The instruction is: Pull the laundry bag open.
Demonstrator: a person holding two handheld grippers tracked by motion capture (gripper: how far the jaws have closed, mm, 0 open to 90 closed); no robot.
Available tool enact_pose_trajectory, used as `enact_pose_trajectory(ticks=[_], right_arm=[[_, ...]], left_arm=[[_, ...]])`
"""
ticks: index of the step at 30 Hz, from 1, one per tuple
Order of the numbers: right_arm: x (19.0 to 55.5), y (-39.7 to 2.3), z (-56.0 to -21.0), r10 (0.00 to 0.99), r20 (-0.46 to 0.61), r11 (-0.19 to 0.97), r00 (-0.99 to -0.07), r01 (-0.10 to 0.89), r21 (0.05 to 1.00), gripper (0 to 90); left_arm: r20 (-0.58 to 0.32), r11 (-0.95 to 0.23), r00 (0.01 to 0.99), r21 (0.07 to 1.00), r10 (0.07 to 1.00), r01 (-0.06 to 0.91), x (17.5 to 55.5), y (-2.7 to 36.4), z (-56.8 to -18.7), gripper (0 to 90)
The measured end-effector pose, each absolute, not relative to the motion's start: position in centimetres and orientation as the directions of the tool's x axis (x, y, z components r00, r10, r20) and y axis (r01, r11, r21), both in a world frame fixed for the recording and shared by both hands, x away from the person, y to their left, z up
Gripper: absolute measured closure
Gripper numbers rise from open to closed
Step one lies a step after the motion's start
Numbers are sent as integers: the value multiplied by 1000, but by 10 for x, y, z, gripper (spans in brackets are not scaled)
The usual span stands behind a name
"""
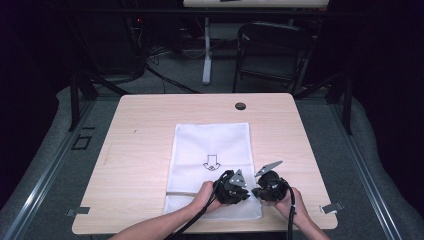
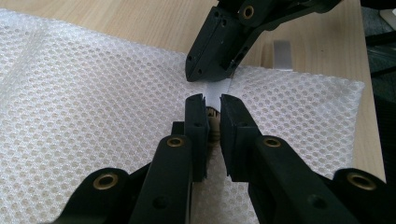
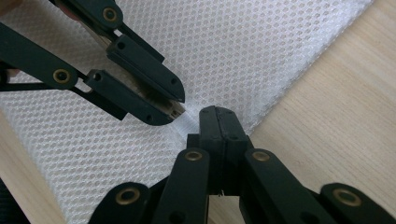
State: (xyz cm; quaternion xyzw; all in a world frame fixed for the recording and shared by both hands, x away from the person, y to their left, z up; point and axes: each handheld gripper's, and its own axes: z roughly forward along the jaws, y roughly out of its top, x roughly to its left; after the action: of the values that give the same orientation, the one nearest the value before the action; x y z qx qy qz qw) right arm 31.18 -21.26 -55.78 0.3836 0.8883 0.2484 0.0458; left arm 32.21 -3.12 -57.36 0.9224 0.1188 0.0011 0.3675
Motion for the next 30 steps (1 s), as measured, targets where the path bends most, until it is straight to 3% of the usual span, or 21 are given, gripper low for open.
enact_pose_trajectory(ticks=[30], right_arm=[[312, -214, -558, 697, 107, 587, -709, 650, 482, 900]], left_arm=[[-90, -716, 969, 659, 231, 232, 325, -5, -568, 818]])
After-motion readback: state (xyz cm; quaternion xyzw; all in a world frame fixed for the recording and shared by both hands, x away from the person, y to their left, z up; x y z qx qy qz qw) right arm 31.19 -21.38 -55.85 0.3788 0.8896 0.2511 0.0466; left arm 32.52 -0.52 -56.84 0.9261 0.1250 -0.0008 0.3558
